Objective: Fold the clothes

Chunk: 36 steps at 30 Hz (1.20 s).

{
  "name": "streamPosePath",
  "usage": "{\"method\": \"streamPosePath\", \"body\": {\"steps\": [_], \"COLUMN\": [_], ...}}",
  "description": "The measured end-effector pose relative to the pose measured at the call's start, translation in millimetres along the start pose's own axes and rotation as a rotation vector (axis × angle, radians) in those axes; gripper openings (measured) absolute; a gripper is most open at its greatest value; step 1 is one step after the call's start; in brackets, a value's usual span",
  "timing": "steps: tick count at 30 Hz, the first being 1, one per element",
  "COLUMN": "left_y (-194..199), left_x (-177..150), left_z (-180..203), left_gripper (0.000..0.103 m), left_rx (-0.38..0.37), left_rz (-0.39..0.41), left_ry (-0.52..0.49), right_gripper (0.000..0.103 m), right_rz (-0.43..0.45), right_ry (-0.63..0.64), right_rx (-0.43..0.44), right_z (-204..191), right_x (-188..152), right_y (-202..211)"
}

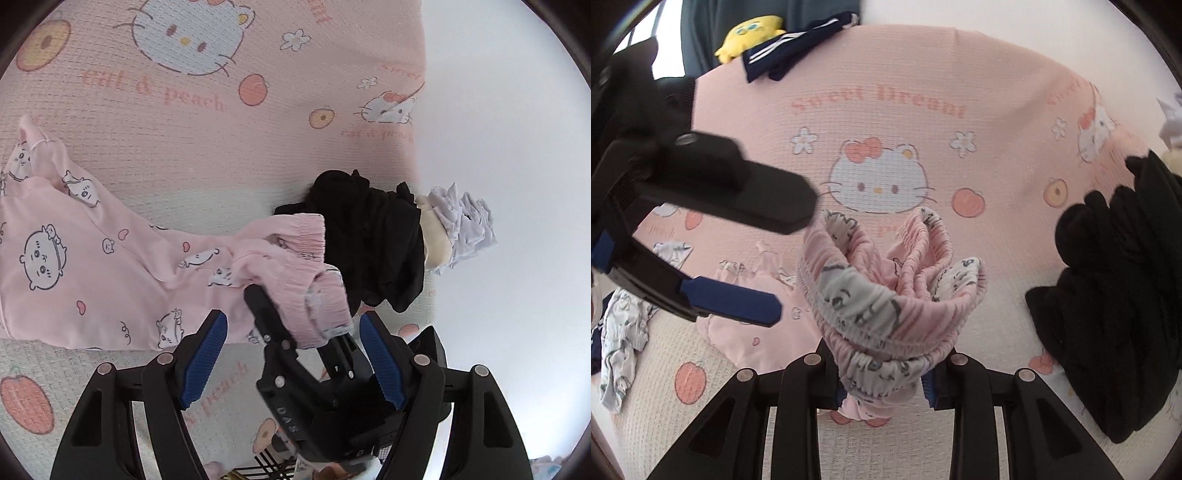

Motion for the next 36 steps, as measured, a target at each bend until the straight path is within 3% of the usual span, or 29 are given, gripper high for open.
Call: {"method": "streamPosePath", "body": {"steps": [7, 12, 18, 24, 30, 33, 36], "left_y": [-2, -9, -16, -25, -17, -16, -18], "left_x": [7, 10, 10, 10, 12, 12, 14], "left_z": [2, 5, -3, -13, -28, -30, -29], "left_gripper": [0.073, 0.073, 0.073, 0.073, 0.05, 0.043, 0.042], "left_rx": [-0.043, 0.041, 0.116, 0.186, 0.184, 0.194, 0.222], "left_rz": [-0.036, -0.048, -0.095, -0.117, -0.065, -0.046, -0.035], "left_ry": [0.034, 0.013, 0.006, -0.014, 0.002, -0.018, -0.031], "right_gripper": [0.03, 0.03, 0.03, 0.03, 0.033, 0.048, 0.055], "right_rz": [0.012, 0.017, 0.016, 0.028, -0.023, -0.046, -0.071], "right_ry": [0.152, 0.303, 0.398, 0.6, 0.587, 0.564, 0.541], "right_rx": [0.008, -0.024, -0.03, -0.062, -0.093, -0.098, -0.137], "right_z": [-31, -54, -69, -97, -100, -98, -94], "right_x": [3, -1, -5, -12, -9, -7, -9], "right_y": [2, 3, 4, 7, 5, 8, 12]}}
Point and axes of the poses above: each gripper's, at about its wrist camera, not at the fingertips, and y roughly against the way its jaws point, z to its right, x to its top, the point moved 1 cm from there along -y, roughly the way its jaws point, and after that the axes turned 5 degrees about z, right-handed, at the moved point
